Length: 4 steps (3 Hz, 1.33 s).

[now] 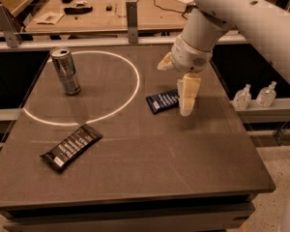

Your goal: Pick rxbar blueberry

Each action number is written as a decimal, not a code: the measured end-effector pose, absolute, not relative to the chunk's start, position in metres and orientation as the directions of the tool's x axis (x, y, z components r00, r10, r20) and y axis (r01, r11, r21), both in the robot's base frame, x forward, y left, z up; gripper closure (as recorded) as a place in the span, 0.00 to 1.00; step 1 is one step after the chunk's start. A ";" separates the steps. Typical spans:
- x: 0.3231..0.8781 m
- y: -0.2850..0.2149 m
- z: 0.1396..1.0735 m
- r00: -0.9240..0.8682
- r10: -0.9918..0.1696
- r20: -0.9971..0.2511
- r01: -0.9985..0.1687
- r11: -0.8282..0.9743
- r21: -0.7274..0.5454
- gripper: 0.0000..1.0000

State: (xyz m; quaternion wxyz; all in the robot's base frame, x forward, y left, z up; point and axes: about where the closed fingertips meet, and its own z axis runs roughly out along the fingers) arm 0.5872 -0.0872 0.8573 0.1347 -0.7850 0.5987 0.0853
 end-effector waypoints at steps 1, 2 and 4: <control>0.590 -0.085 0.845 0.269 -0.919 -0.287 -0.963 -0.254 -0.091 0.00; 0.594 -0.084 0.836 0.264 -0.919 -0.292 -0.965 -0.250 -0.086 0.00; 0.594 -0.083 0.821 0.283 -0.900 -0.330 -0.958 -0.280 -0.058 0.16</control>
Offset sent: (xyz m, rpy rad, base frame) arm 0.0079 -0.0004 -0.0287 -0.0118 0.0372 -0.0039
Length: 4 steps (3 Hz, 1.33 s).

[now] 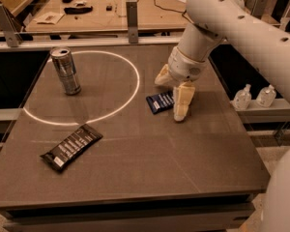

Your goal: Pick rxbar blueberry

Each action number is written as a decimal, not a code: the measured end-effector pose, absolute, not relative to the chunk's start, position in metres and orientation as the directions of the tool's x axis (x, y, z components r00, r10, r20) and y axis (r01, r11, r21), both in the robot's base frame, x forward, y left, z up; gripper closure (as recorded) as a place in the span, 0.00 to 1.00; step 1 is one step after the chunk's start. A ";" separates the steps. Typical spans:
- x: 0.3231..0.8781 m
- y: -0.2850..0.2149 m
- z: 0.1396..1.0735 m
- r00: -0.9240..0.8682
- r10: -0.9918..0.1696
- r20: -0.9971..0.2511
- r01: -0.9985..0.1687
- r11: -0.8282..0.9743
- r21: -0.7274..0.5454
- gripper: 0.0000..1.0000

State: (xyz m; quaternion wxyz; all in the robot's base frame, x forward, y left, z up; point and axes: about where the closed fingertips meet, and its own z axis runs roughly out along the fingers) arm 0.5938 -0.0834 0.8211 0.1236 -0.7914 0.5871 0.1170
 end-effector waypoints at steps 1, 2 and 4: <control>0.593 -0.084 0.818 0.308 -0.887 -0.346 -0.949 -0.311 -0.046 0.40; 0.593 -0.084 0.821 0.313 -0.884 -0.348 -0.947 -0.318 -0.044 0.64; 0.593 -0.084 0.830 0.313 -0.884 -0.348 -0.947 -0.318 -0.044 1.00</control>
Offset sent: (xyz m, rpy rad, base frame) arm -0.0078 -0.0088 0.0006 0.0181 0.0554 0.1060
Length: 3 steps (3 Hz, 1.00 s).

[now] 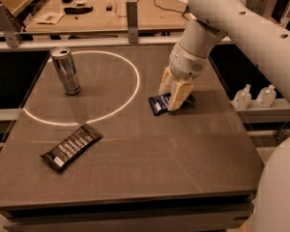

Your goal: Pick rxbar blueberry

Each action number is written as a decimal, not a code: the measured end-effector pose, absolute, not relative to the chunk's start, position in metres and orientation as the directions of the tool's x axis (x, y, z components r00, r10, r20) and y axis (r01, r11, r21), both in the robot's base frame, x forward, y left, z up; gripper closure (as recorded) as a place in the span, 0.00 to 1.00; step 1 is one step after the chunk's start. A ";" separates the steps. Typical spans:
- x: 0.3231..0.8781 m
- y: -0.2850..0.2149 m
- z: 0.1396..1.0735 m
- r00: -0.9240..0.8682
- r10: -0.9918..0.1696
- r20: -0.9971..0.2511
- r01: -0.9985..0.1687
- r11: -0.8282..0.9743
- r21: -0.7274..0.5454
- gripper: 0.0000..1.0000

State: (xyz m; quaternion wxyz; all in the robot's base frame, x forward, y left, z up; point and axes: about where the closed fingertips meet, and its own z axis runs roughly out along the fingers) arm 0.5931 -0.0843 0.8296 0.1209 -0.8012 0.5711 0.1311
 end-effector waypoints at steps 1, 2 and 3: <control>0.593 -0.084 0.831 0.320 -0.880 -0.350 -0.945 -0.324 -0.049 1.00; 0.595 -0.088 0.848 0.283 -0.887 -0.364 -0.957 -0.283 -0.056 1.00; 0.600 -0.094 0.867 0.248 -0.892 -0.378 -0.968 -0.242 -0.064 1.00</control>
Offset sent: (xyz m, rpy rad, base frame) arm -0.0039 -0.0178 0.0470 0.0284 0.0157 -0.0886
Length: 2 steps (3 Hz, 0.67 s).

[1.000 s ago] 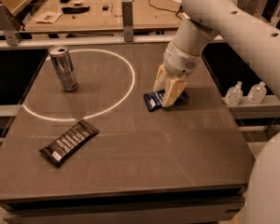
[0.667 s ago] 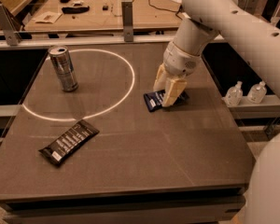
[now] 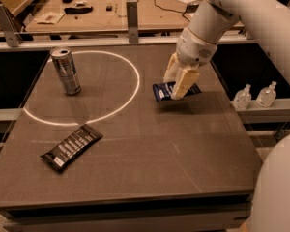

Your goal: Pick rxbar blueberry

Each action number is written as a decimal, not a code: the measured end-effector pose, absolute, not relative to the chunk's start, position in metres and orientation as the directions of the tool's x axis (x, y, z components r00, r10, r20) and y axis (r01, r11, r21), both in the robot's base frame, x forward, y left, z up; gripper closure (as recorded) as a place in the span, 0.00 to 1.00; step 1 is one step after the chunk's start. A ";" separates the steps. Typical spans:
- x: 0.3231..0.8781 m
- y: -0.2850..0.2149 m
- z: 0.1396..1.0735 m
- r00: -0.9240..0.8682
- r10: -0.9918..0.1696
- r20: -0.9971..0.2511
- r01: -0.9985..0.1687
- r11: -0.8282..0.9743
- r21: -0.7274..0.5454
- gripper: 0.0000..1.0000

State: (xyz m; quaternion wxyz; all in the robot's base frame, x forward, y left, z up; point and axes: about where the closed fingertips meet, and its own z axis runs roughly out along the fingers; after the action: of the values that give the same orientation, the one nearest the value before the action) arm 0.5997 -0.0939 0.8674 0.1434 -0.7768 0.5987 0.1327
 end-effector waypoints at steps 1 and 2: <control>0.605 -0.101 0.890 0.188 -0.868 -0.459 -0.982 -0.182 -0.057 1.00; 0.614 -0.093 0.924 0.137 -0.796 -0.590 -0.990 -0.121 -0.066 1.00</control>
Offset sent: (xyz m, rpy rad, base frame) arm -0.0203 -0.0189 0.1043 0.3336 0.2330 -0.0746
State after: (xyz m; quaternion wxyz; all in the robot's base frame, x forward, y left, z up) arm 0.6137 -0.0933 0.9242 0.2295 -0.7182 0.6218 0.2121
